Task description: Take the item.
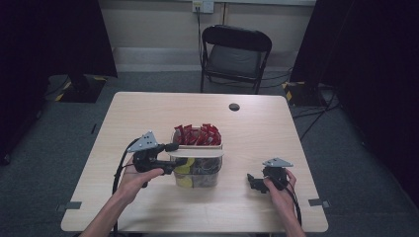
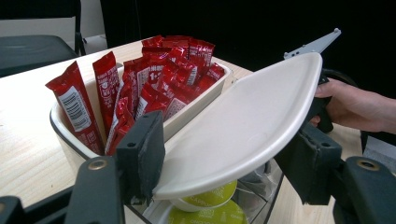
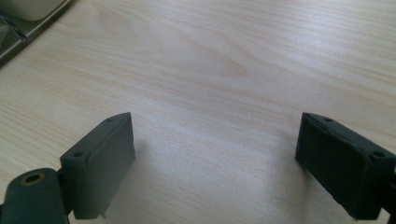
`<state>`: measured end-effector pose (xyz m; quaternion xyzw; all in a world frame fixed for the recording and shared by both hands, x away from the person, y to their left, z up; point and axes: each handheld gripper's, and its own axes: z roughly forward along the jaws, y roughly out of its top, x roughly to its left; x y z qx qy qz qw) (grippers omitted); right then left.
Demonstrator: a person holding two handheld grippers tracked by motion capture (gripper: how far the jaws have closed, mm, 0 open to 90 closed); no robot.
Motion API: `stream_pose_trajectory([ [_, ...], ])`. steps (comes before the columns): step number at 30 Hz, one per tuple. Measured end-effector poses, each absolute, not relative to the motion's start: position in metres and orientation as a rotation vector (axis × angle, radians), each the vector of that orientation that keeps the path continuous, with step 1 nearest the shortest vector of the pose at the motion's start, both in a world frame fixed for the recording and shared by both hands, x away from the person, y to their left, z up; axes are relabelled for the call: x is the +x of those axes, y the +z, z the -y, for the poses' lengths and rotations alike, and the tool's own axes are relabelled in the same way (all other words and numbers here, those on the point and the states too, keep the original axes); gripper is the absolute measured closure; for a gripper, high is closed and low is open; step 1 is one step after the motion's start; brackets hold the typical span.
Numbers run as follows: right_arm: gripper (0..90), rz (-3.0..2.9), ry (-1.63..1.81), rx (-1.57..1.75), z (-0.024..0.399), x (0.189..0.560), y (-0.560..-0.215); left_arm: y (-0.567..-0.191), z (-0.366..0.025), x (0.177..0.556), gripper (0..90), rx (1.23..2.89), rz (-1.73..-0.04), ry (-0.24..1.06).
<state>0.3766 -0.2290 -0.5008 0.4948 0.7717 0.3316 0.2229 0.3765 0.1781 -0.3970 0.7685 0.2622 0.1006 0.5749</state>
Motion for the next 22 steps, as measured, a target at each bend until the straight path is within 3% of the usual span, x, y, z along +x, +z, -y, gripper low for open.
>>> stream_pose_trajectory([
  [22, 11.1, -2.131, 0.916, 1.367, 0.2289, 0.3766, -0.5008, -0.3967, -0.178, 0.3761, 34.7, 1.805, -0.613, 0.233],
])
